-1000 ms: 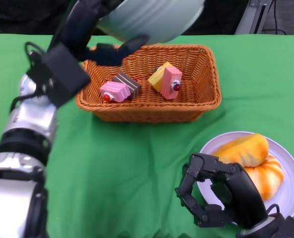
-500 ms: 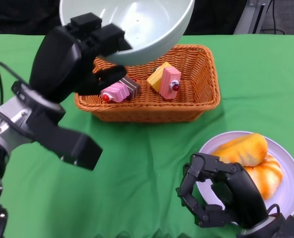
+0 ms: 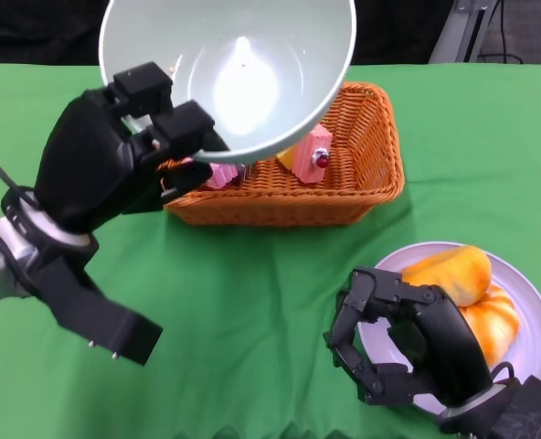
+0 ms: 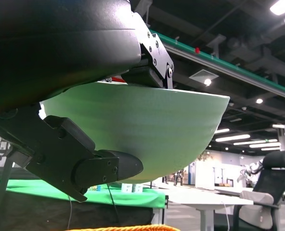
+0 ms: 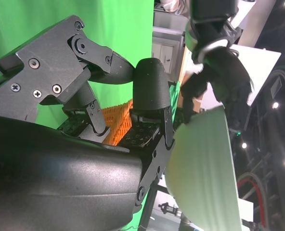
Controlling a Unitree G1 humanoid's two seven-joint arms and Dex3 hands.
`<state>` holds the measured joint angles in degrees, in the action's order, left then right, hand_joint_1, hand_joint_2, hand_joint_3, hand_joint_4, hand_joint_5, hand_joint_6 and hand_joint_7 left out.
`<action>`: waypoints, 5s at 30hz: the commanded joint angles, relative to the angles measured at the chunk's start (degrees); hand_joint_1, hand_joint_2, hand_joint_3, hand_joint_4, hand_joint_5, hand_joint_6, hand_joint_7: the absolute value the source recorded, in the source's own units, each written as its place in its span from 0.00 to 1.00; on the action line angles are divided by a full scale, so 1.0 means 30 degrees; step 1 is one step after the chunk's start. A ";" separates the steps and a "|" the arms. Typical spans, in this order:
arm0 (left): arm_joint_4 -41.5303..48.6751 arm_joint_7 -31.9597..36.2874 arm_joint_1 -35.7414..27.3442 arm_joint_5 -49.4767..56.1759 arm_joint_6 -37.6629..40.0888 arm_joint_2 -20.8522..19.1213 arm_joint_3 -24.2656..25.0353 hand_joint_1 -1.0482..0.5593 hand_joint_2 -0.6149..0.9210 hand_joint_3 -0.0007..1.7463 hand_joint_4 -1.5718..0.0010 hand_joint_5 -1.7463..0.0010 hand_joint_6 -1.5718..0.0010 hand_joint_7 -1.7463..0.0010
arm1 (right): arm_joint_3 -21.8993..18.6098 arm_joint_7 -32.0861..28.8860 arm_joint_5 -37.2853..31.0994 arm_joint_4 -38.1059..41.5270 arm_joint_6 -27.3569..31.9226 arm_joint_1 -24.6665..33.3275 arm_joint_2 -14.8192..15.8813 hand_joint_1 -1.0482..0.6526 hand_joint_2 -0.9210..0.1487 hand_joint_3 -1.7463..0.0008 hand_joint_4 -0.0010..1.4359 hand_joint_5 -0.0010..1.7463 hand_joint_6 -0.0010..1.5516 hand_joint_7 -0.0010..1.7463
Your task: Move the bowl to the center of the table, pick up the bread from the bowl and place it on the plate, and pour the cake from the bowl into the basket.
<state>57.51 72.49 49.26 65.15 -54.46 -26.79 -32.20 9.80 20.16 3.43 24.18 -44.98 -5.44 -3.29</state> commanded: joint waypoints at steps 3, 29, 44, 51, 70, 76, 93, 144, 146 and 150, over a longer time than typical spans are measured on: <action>-0.1112 0.2544 -0.1386 0.0671 0.0425 -0.1140 -0.0950 0.59 0.80 0.51 0.58 0.00 0.58 0.25 | -0.0385 -0.0232 0.0073 -0.0235 0.0145 -0.0277 0.0322 0.50 0.40 0.39 0.59 0.95 0.51 0.82; -0.3373 0.6129 -0.6974 0.1829 0.0761 -0.3414 -0.3216 0.62 0.95 0.22 0.55 0.00 0.53 0.30 | -0.0769 -0.0351 0.0135 -0.1078 0.0747 0.0075 0.0539 0.48 0.36 0.45 0.57 0.94 0.51 0.79; -0.1224 0.3835 -0.7532 0.1063 0.0016 -0.2267 -0.4269 0.64 0.98 0.19 0.59 0.00 0.61 0.18 | -0.0639 -0.0405 0.0027 -0.1644 0.0892 0.0478 0.0548 0.47 0.34 0.48 0.58 0.94 0.51 0.79; 0.0869 0.1404 -0.7367 -0.0027 -0.0078 -0.1047 -0.4260 0.63 0.97 0.19 0.60 0.00 0.61 0.21 | -0.0569 -0.0528 0.0002 -0.2355 0.1387 0.0872 0.0532 0.48 0.40 0.42 0.58 0.95 0.51 0.80; 0.2379 0.2409 -0.6378 -0.0098 0.0133 0.0885 -0.5433 0.55 1.00 0.13 0.54 0.09 0.51 0.41 | -0.0522 -0.0479 -0.0050 -0.2457 0.1421 0.0977 0.0628 0.47 0.35 0.47 0.59 0.93 0.51 0.80; 0.1706 0.2256 -0.6381 0.0106 -0.0142 0.0329 -0.5722 0.43 0.98 0.05 0.56 0.43 0.46 0.72 | -0.0536 -0.0531 -0.0179 -0.2431 0.1438 0.0900 0.0699 0.48 0.39 0.43 0.58 0.94 0.51 0.81; -0.4618 -1.2974 -0.9185 -0.5609 -0.0954 -0.3499 -0.2062 0.18 0.97 0.00 0.95 1.00 0.89 1.00 | -0.0549 -0.0579 -0.0332 -0.2263 0.1463 0.0783 0.0808 0.47 0.42 0.39 0.59 0.94 0.51 0.80; -1.8173 -4.0937 -1.8137 -3.2102 0.9716 0.5322 0.8141 0.58 0.90 0.33 0.51 0.16 0.46 0.35 | 0.2165 0.3580 0.1880 -0.9399 0.5377 0.3405 0.3058 0.51 0.51 0.34 0.65 0.89 0.56 0.72; -1.8551 -4.0959 -1.8380 -3.2004 0.9878 0.5401 0.8086 0.59 0.91 0.33 0.50 0.17 0.46 0.36 | 0.2289 0.3596 0.1823 -0.9900 0.5549 0.3626 0.3242 0.50 0.51 0.34 0.65 0.89 0.56 0.72; -1.9062 -4.0944 -1.8714 -3.1622 0.9873 0.5491 0.8030 0.60 0.92 0.33 0.50 0.17 0.46 0.35 | 0.2435 0.3617 0.2072 -1.0682 0.6031 0.3969 0.3458 0.51 0.52 0.33 0.64 0.90 0.56 0.71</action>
<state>1.13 -49.86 -6.20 -30.28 -25.07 -10.11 -8.30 17.06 30.85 8.88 -6.69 -27.58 5.83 6.21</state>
